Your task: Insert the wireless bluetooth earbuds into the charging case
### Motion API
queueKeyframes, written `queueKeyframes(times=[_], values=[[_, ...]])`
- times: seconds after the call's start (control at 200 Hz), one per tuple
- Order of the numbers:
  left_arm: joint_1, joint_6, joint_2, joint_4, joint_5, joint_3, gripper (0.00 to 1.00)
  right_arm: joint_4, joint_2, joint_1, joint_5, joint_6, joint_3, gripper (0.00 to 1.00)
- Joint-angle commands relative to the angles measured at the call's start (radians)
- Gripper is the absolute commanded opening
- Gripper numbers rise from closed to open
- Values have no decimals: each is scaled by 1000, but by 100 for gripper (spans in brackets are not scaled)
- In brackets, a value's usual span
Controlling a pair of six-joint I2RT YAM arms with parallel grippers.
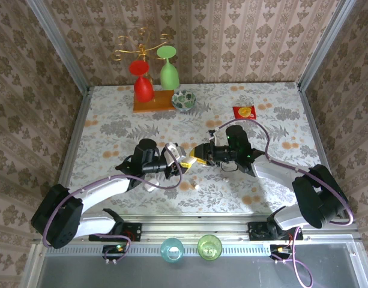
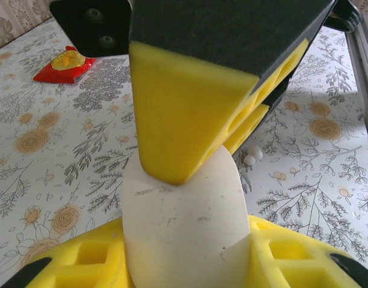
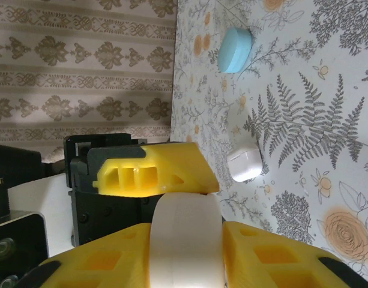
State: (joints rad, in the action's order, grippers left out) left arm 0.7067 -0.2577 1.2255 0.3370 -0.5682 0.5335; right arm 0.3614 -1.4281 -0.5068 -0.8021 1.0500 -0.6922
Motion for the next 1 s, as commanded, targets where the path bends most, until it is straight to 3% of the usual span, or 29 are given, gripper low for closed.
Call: queueKeyframes(times=[0.0, 0.135, 0.255, 0.37, 0.525, 0.7, 0.78, 0.995], values=[[11, -30, -23, 21, -43, 37, 35, 7, -5, -2, -29, 4, -20, 23], [15, -19, -22, 38, -34, 40, 42, 36, -1, 0, -39, 30, -20, 19], [13, 20, -24, 140, -38, 8, 82, 89, 9, 15, -42, 70, -13, 18], [-12, 144, -12, 416, -46, -56, 98, 244, 3, 51, -67, 176, 12, 18], [-47, 256, 42, 716, -44, -90, 100, 498, -23, 80, -114, 339, 26, 17], [-88, 345, 127, 941, -67, -77, 97, 828, -90, 91, -91, 562, 39, 15], [-92, 350, 147, 946, -103, -47, 95, 952, -127, 93, -55, 657, 45, 15], [-101, 349, 157, 948, -114, -30, 86, 947, -102, 90, -45, 662, 48, 11]])
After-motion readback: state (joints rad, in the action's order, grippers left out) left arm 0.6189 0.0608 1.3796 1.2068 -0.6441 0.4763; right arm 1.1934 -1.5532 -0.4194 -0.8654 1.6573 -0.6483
